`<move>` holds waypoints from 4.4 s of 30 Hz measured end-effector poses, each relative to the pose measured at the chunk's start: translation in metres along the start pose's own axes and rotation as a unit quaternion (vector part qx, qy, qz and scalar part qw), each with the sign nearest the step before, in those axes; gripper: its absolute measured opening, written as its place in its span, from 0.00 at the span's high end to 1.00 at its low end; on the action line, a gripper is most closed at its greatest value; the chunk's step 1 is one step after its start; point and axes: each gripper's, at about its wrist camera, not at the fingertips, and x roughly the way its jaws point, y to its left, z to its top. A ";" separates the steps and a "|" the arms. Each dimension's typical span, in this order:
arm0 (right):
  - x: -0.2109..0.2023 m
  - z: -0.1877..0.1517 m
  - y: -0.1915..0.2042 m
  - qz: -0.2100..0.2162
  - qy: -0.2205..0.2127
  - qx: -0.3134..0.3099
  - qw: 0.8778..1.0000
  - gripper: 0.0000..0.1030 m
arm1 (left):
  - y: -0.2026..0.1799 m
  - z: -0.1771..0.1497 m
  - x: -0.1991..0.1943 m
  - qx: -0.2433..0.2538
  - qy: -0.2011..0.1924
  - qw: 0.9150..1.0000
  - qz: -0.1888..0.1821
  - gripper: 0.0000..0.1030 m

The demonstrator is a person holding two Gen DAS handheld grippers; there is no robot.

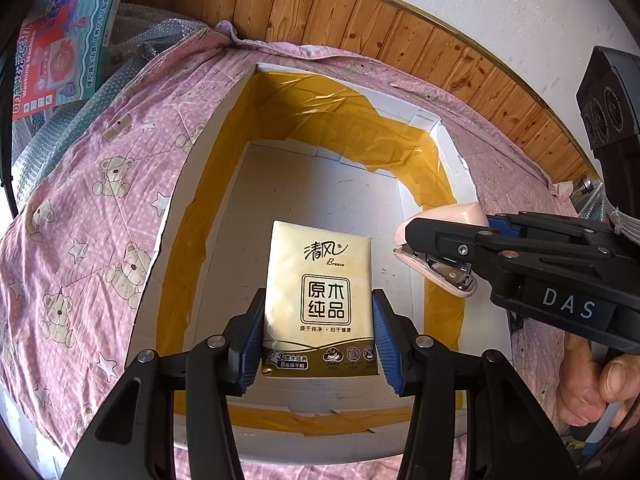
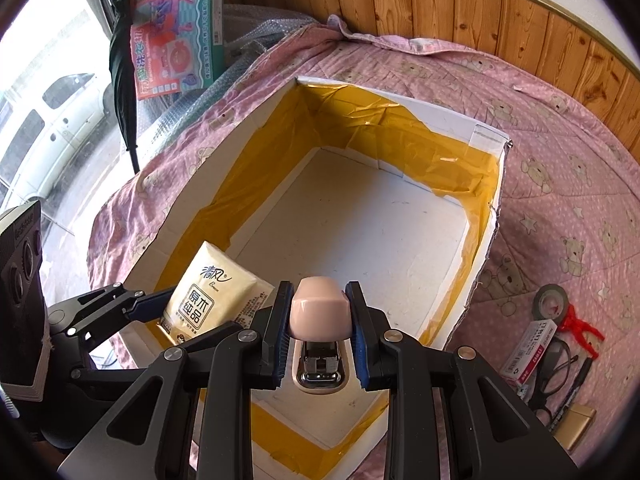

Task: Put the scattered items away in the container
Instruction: 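Open both tools to drop the tissue pack and stapler into the box, then move both tools back toward the remaining items on the bedspread, then grasp the white charger with the left tool while the right tool grasps the gold tin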

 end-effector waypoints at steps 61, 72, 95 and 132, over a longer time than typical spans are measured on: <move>-0.143 -0.107 -0.019 0.069 -0.116 0.046 0.990 0.60 | -0.074 -0.038 -0.080 0.073 -0.040 0.997 0.002 0.47; -0.169 -0.150 -0.067 0.093 -0.176 0.114 0.973 0.60 | -0.134 -0.057 -0.086 0.106 -0.061 0.992 0.004 0.47; -0.211 -0.225 -0.170 0.056 -0.230 0.200 0.951 0.59 | -0.249 -0.082 -0.046 0.168 -0.046 0.984 -0.030 0.47; -0.083 -0.205 -0.298 -0.080 -0.091 0.270 0.955 0.42 | -0.223 -0.064 0.146 0.091 0.081 0.992 -0.010 0.47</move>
